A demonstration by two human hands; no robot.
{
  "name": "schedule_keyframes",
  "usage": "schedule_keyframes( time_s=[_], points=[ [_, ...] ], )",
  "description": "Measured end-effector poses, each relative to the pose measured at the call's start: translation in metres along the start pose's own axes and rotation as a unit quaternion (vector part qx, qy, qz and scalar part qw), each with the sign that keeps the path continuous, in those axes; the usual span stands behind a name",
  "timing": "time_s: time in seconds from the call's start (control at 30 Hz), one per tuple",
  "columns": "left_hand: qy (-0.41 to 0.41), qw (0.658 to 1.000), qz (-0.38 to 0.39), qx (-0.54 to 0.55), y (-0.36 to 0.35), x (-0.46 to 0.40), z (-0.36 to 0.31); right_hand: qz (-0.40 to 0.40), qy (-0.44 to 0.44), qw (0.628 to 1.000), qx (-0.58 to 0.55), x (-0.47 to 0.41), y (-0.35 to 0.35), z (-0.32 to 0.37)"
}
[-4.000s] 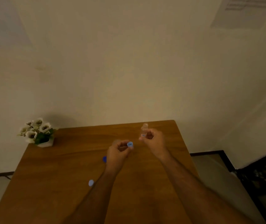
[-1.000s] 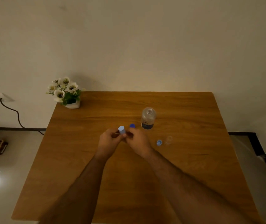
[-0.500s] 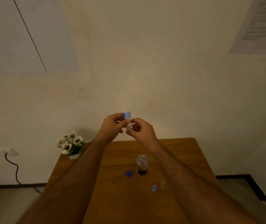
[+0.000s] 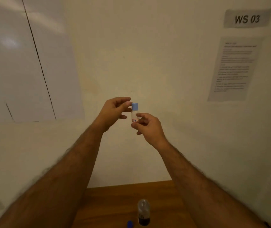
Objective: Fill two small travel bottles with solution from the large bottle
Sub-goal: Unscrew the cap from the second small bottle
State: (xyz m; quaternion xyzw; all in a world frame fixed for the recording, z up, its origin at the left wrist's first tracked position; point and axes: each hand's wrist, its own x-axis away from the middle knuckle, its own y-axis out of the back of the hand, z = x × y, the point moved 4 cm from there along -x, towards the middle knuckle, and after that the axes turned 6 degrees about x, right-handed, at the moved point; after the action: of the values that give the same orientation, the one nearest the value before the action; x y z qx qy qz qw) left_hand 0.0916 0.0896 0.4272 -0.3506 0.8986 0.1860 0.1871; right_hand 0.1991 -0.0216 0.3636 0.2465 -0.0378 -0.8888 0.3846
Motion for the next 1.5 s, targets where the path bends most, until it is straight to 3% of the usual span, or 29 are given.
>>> schedule_keyframes(
  time_s=[0.3, 0.53, 0.73, 1.0, 1.23, 1.37, 1.5],
  points=[
    [-0.02, 0.995, 0.101, 0.012, -0.002, -0.027, -0.068, -0.004, 0.056, 0.998, 0.011, -0.013, 0.024, 0.051],
    [-0.048, 0.992, 0.116, -0.028, 0.0, -0.038, -0.094, 0.012, 0.096, 0.995, 0.008, -0.018, 0.028, 0.076],
    [-0.087, 0.993, 0.071, -0.033, 0.001, -0.04, -0.101, 0.011, 0.105, 0.994, 0.008, -0.018, 0.027, 0.086],
    [-0.118, 0.99, -0.024, -0.074, -0.009, -0.035, -0.099, -0.051, 0.095, 0.993, 0.051, -0.017, 0.024, 0.085],
    [-0.105, 0.99, -0.059, -0.069, -0.009, -0.036, -0.098, -0.055, 0.088, 0.993, 0.056, -0.013, 0.025, 0.083],
    [-0.068, 0.996, 0.005, -0.059, -0.015, -0.037, -0.1, -0.037, 0.095, 0.994, 0.026, -0.01, 0.023, 0.088],
    [-0.02, 0.995, 0.091, 0.041, -0.02, -0.032, -0.099, -0.038, 0.093, 0.995, 0.004, -0.009, 0.025, 0.089]
  ],
)
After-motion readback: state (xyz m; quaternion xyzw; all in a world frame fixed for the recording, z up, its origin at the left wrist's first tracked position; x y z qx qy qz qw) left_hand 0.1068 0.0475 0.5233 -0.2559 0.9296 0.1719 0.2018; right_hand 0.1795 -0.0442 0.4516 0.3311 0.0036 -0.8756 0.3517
